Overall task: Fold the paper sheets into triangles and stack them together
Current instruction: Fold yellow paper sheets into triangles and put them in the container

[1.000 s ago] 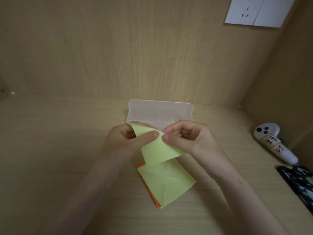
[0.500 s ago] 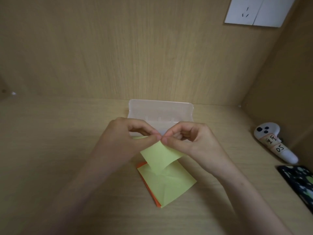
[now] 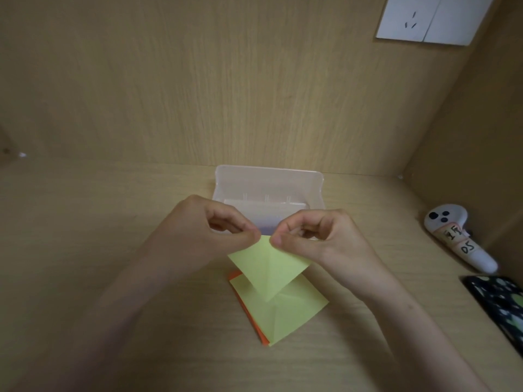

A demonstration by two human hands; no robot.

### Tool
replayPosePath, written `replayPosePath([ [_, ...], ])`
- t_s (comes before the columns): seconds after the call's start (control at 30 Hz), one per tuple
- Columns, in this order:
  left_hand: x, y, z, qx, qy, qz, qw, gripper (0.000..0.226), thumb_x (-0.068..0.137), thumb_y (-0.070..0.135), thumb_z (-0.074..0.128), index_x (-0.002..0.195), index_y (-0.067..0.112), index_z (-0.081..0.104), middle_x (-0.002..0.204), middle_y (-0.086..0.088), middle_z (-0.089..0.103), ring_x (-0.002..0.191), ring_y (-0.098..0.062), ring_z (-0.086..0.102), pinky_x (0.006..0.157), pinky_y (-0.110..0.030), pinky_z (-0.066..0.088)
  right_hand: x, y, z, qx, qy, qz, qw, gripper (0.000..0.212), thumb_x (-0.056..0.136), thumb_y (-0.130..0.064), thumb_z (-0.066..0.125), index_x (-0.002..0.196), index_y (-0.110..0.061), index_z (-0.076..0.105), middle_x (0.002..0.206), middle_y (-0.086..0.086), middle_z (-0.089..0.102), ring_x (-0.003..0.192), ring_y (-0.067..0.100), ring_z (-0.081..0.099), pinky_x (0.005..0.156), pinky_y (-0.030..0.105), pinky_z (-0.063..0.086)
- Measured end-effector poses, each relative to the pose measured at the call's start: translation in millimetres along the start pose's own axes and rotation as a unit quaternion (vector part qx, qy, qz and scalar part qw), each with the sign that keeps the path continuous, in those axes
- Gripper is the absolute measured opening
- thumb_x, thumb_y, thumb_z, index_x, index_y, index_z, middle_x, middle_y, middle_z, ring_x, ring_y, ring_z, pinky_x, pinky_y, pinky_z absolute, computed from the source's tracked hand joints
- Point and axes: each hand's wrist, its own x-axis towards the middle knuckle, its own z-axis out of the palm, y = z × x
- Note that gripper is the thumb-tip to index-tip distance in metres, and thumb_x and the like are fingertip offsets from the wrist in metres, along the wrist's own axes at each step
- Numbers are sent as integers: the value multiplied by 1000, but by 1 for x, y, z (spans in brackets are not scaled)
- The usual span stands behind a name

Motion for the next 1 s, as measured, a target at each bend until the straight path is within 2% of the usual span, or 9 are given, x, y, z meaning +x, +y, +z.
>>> replayPosePath([
  [0.07,1,-1,-3,-7,-10,-10,1000,4,71,19,76,68,21,77,69,7,73,73,-13,69,70,-23,49,-1,0,-1,-6,1,-2,1000,8,75,-12,76,68,-15,72,60,-5,62,60,4,53,58,14,41],
  [0.17,0,-3,-6,-13,-27,-15,999,4,71,18,77,68,21,77,70,6,74,71,-11,69,70,-22,50,-1,0,-1,-12,-4,-2,1000,7,75,-12,75,69,-14,72,63,-2,63,61,5,55,60,14,42],
  [0.3,-1,-6,-12,-3,-16,-21,1000,5,72,19,77,70,23,77,72,5,74,76,-15,70,75,-26,51,-2,1,-5,-5,0,1,1000,8,74,-11,75,68,-14,72,63,-2,64,61,4,54,60,14,41],
  [0.43,-2,-4,-16,9,-19,-24,999,5,71,22,76,69,27,77,72,8,74,75,-9,70,79,-28,51,-2,2,-6,2,-2,4,1000,7,75,-10,75,68,-13,72,63,-2,63,60,5,54,58,13,40],
  [0.63,-3,-3,-26,-17,-19,-38,999,8,74,20,74,67,22,77,70,6,74,68,3,65,75,-21,45,-4,5,-13,22,4,18,1000,7,76,-11,74,69,-13,73,65,1,63,64,11,53,60,20,38],
  [0.73,-4,-4,-28,-22,-11,-47,999,10,75,19,74,66,23,77,70,6,74,66,6,64,71,-18,42,-4,6,-11,21,-1,15,1000,6,75,-11,74,69,-12,72,64,-1,62,62,9,51,57,16,37],
  [0.87,-6,-6,-29,-11,-29,-48,998,10,73,24,74,64,24,76,71,7,74,68,6,65,73,-17,42,-5,7,-8,12,-5,12,1000,5,76,-10,74,71,-9,72,63,0,62,60,9,50,55,16,37],
  [1.0,-2,-21,-46,15,49,-46,998,11,73,23,74,63,24,76,70,10,74,61,7,59,60,-2,40,-10,10,-22,25,34,22,999,7,77,-10,74,70,-10,72,67,9,64,64,14,53,59,22,39],
])
